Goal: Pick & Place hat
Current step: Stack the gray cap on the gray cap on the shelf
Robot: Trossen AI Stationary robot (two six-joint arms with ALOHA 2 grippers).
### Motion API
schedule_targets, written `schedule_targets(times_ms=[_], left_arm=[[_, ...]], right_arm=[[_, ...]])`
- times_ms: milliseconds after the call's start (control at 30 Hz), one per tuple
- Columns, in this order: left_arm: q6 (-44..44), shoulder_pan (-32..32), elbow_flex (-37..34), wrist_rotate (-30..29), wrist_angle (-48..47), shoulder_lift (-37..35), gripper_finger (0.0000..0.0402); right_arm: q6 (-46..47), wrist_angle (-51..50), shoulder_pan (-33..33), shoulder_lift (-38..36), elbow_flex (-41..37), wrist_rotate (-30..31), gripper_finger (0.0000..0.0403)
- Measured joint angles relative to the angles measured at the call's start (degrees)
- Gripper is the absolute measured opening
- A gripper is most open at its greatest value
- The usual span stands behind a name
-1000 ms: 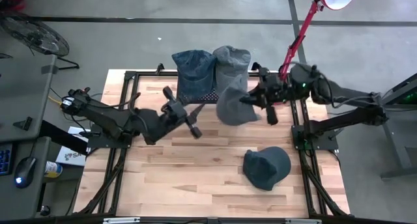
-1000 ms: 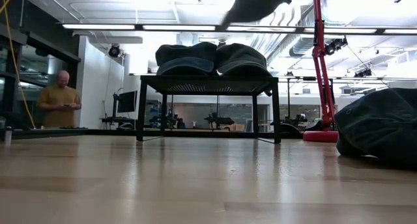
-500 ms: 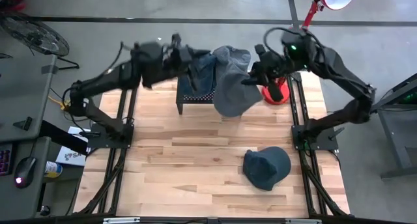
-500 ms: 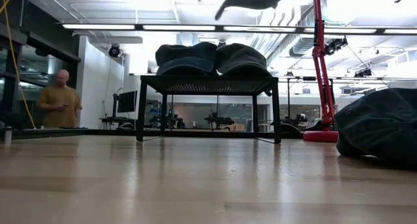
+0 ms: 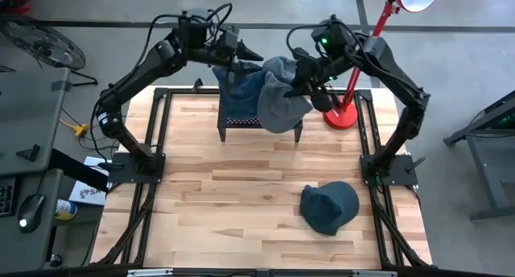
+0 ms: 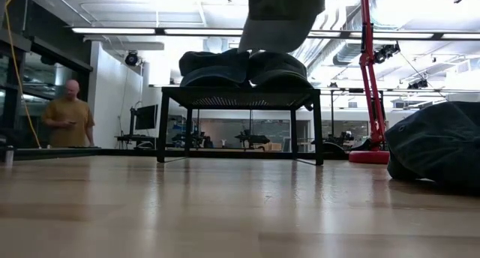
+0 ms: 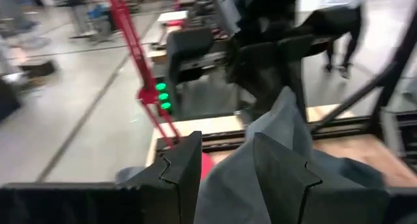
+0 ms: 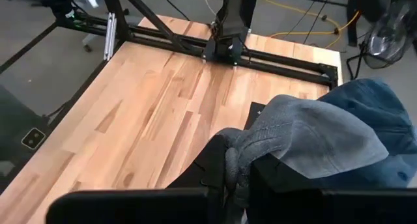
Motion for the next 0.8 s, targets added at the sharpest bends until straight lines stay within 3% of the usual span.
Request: schedule_targets(times_ms=[167,333,800], left_arm=[[0.2,2.3,0.0,11.2,1.3,2.3,0.0135],[0.5,2.1,0.0,18.6,1.4,4.2,0.0135],[1.9,2.1,0.0,20.2,0.2,4.9,0.0135]], right_arm=[[0.0,-0.7,0.0,2.2,1.5,-1.6,0.0019],[0.3,-0.3,0.1,2.2,1.1,-2.5,0.0019],[2.0,2.0,3.5,2.2,1.2,-3.7,0.0019]])
